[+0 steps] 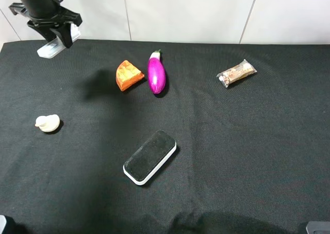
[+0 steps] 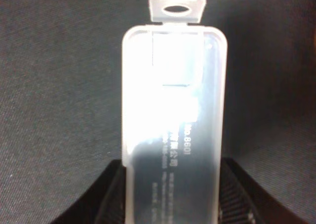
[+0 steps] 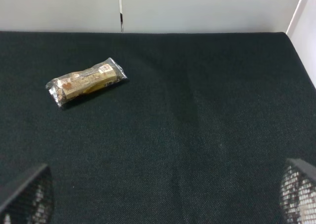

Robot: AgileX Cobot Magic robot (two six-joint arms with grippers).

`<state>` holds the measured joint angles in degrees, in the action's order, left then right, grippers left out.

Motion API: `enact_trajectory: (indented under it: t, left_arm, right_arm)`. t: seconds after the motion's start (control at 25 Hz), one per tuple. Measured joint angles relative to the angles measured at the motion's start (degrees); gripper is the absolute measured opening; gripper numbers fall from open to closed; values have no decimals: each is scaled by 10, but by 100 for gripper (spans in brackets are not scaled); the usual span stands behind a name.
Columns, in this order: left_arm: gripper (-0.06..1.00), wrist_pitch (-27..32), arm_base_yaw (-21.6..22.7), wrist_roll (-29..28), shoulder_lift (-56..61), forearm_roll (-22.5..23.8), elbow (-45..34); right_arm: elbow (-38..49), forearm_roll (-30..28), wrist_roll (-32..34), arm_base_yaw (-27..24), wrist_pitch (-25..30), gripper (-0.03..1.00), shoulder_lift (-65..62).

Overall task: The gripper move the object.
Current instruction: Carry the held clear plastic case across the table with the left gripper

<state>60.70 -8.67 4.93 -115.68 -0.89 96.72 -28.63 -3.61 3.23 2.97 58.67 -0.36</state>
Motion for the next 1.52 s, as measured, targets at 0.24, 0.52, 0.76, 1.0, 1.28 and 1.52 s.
enact_trajectory:
  t: [0.24, 0.52, 0.76, 1.0, 1.28, 1.52]
  left_arm:
    - [46, 10, -52, -31, 26, 21, 0]
    - [46, 15, -108, -49, 30, 25, 0]
    - [46, 13, -159, -65, 30, 25, 0]
    - [46, 0, -208, -81, 30, 25, 0]
    - [46, -12, -267, -88, 30, 25, 0]
    - [46, -21, -315, -94, 30, 25, 0]
  right_arm:
    - [0, 0, 0, 0, 0, 69, 0]
    - [0, 0, 0, 0, 0, 69, 0]
    - [0, 0, 0, 0, 0, 69, 0]
    - [0, 0, 0, 0, 0, 69, 0]
    - [0, 0, 0, 0, 0, 69, 0]
    - [0, 0, 0, 0, 0, 69, 0]
